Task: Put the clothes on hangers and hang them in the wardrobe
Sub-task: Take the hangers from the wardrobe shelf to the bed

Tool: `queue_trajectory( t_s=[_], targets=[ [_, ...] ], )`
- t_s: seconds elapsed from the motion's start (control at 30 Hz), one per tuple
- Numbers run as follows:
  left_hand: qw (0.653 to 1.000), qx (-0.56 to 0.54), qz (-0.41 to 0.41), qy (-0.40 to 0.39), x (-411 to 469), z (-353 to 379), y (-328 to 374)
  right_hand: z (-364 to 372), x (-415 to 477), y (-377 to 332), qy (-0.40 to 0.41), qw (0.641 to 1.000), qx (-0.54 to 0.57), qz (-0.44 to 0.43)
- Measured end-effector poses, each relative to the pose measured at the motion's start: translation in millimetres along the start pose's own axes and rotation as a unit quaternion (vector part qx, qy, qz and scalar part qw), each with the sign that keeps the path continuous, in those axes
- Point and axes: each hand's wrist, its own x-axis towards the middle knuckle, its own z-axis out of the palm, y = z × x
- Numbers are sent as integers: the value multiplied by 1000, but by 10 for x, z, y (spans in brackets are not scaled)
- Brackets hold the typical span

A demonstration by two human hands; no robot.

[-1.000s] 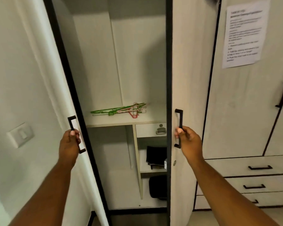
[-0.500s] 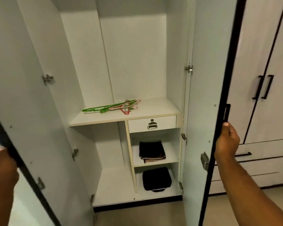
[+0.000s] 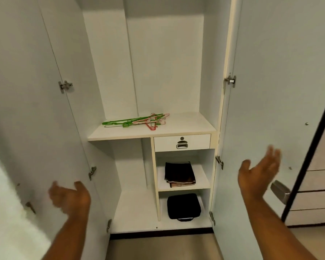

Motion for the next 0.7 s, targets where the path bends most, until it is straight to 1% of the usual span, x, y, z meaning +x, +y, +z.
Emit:
queue_trajectory(
  t_s=[0.03, 0.07, 0.1, 0.17, 0.2, 0.27, 0.3, 0.37, 0.47, 0.57, 0.7],
  targets=[
    [998, -10, 21, -58, -130, 65, 0, 55, -114, -13, -52, 998, 4, -32],
    [991, 5, 29, -130, -282, 133, -6, 120, -230, -20, -101, 993, 10, -56],
    [980, 21, 39, -196, -392, 229, -30, 182, -347, -33, -146, 986, 14, -73],
    [952, 18, 49, -303, -604, 363, -80, 305, -569, -32, -219, 972, 19, -88],
    [937, 22, 60, -344, -697, 428, -90, 371, -668, -16, -251, 964, 19, -88],
    [915, 14, 80, -396, -832, 515, -76, 512, -825, 20, -307, 948, 15, -80],
    [902, 9, 77, -425, -870, 567, -82, 585, -893, 39, -333, 940, 12, -72],
    [883, 8, 82, -462, -890, 635, -59, 725, -995, 63, -378, 924, 4, -63],
    [866, 14, 99, -490, -829, 776, -53, 965, -1097, 66, -430, 900, -17, -62],
    [859, 21, 120, -498, -686, 964, -24, 1220, -1124, 34, -454, 888, -24, -67],
    [856, 15, 133, -499, -377, 1294, -15, 1632, -1116, -65, -470, 880, -18, -71]
  ],
)
